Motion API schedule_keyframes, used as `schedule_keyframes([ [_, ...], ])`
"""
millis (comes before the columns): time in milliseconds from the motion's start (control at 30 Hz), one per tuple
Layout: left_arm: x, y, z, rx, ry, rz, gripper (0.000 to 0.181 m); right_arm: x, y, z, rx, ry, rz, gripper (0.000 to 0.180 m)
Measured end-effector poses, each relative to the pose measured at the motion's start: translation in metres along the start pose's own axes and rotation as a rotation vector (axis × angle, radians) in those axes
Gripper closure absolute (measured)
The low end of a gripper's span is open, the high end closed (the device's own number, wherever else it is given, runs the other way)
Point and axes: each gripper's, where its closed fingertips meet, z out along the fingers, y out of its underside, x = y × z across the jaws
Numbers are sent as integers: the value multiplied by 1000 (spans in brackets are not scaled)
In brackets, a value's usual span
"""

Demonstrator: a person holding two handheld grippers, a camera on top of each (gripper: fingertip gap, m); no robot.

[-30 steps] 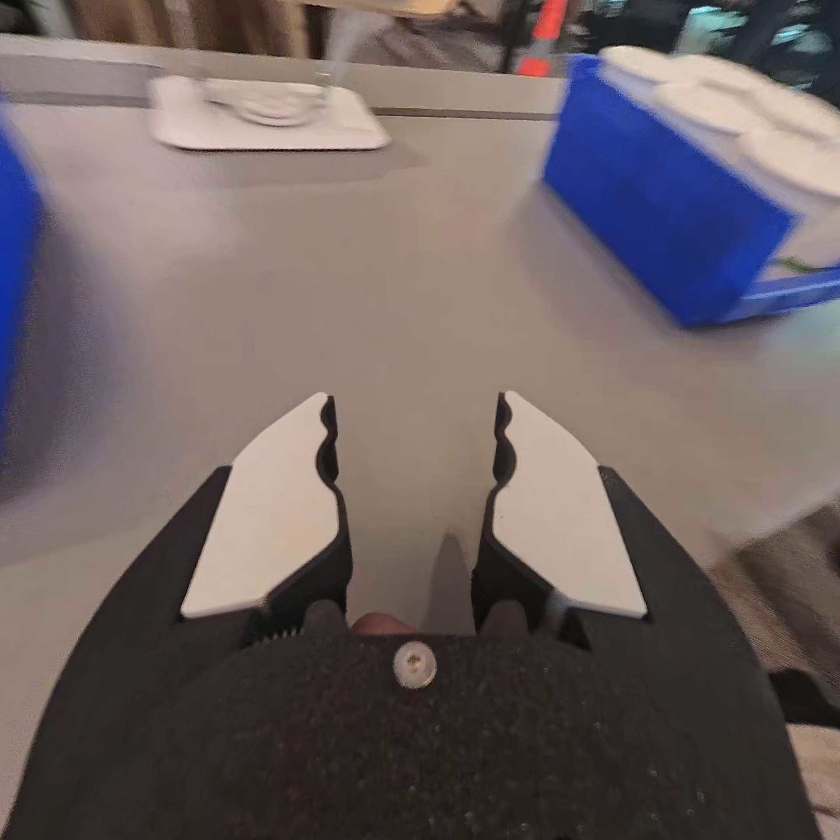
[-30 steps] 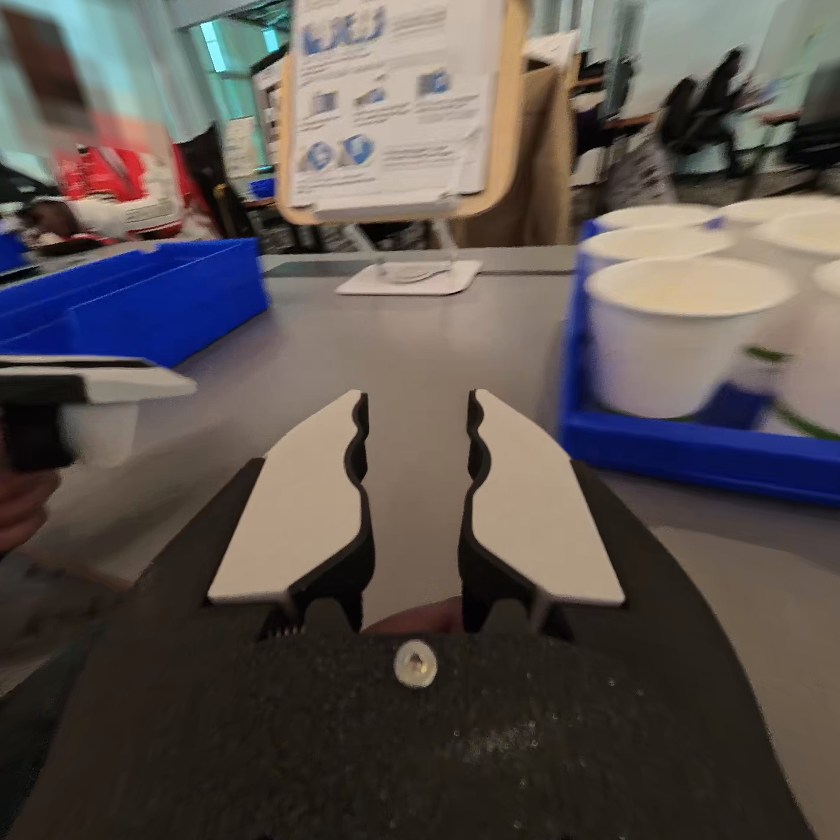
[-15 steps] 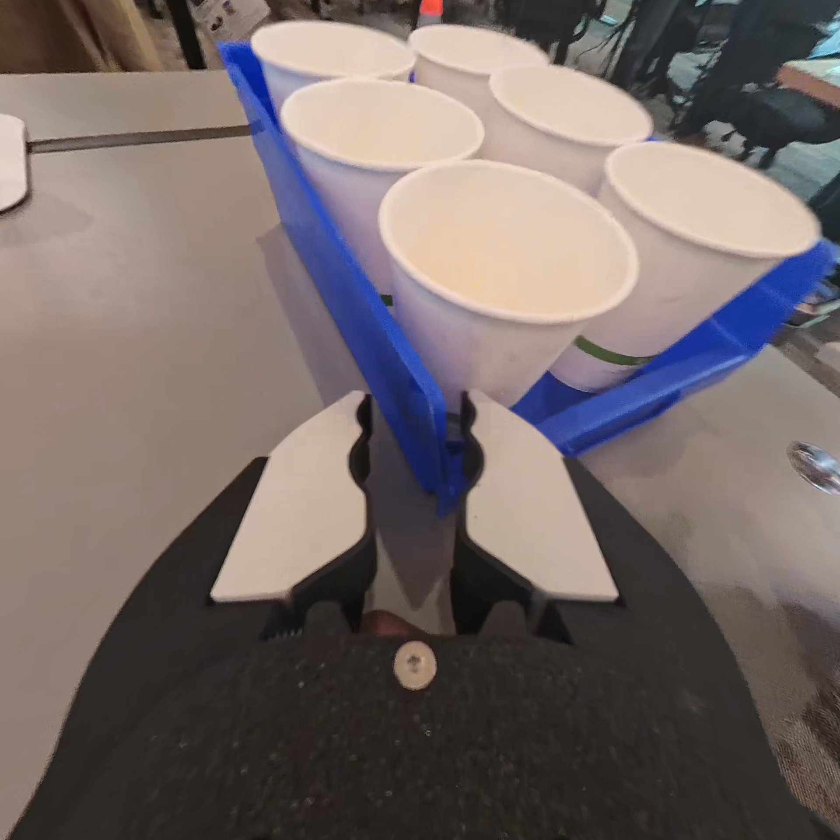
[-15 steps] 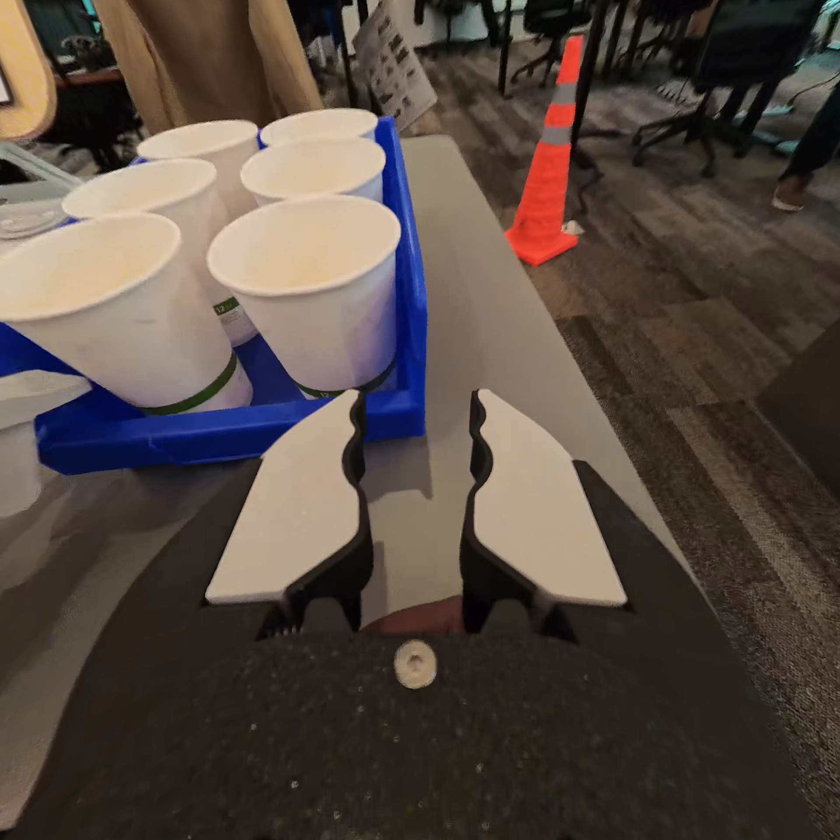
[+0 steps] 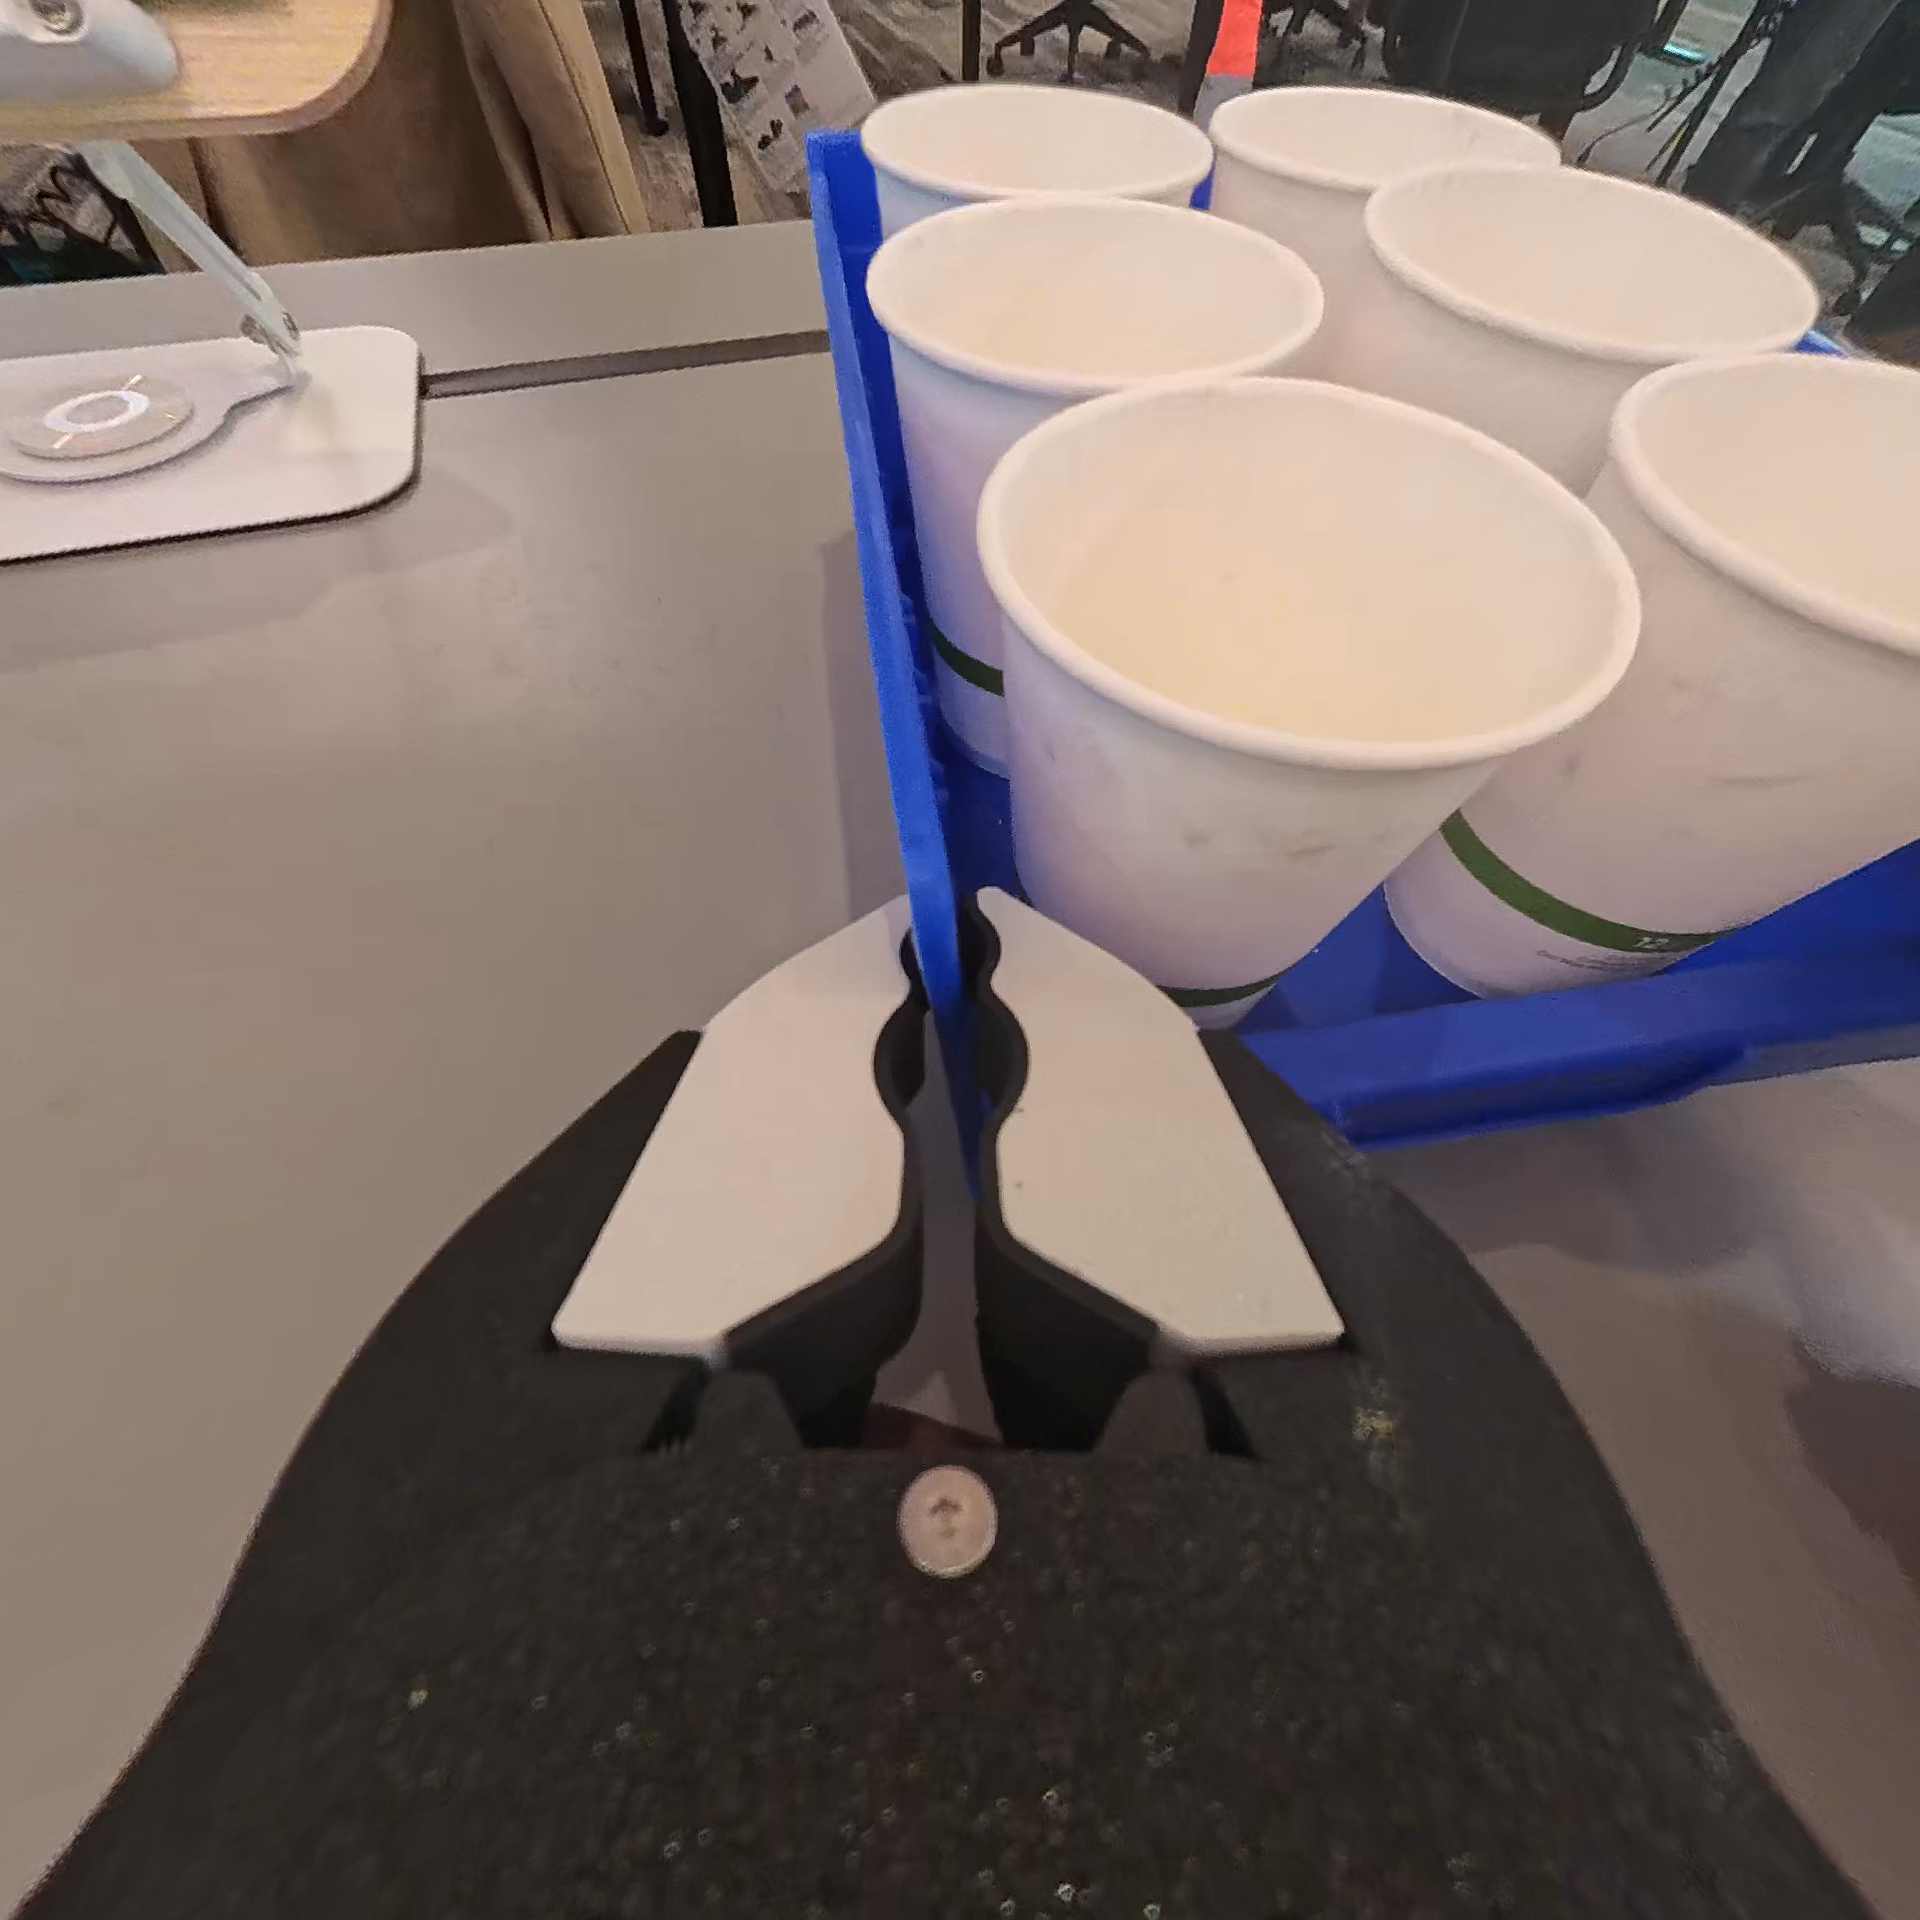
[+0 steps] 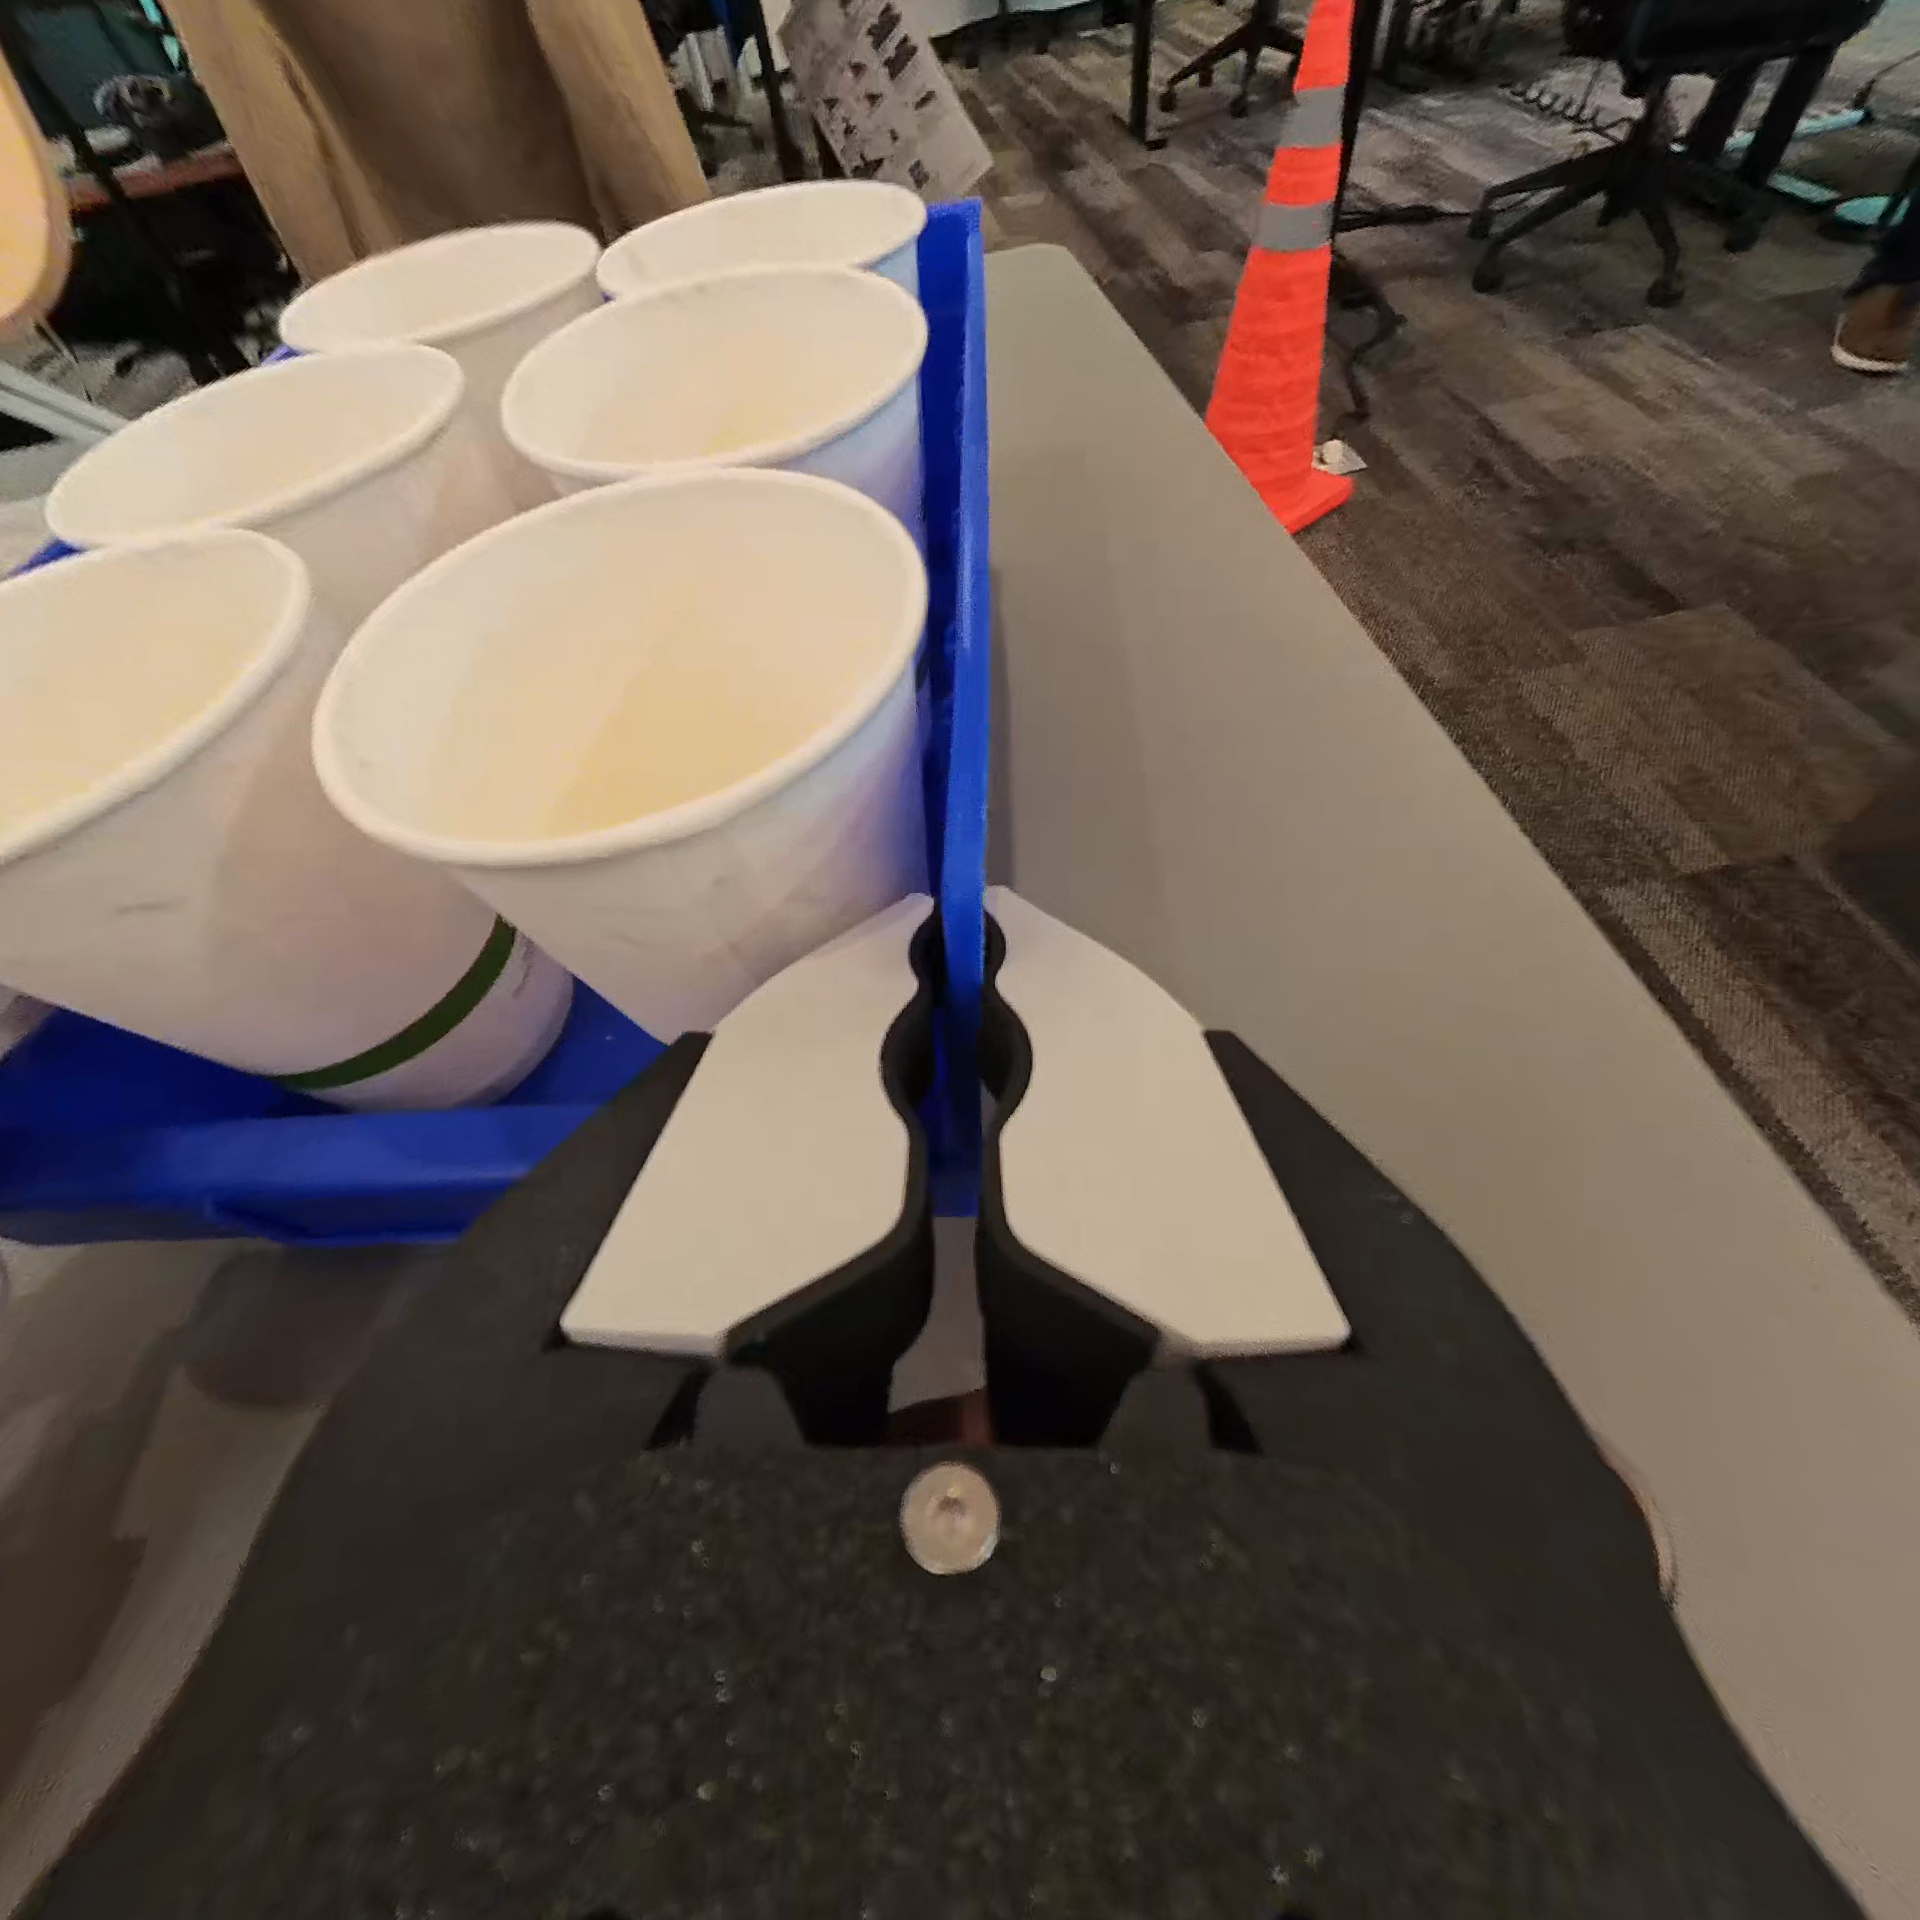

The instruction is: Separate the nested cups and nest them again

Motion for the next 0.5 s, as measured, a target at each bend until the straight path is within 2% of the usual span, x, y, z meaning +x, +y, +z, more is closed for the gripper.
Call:
schedule_keyframes([
  [100,-16,2,-9,2,1,-4,178,-20,0,-12,19,21,4,177],
  [200,-50,1,-31,19,-20,-30,178,-62,-6,-24,52,-15,-19,177],
  [367,-139,-3,-81,53,-148,-38,178,-163,-7,-29,74,-161,-45,177],
  [500,-220,12,-113,17,-251,-70,178,-250,10,-23,28,-289,-77,176],
])
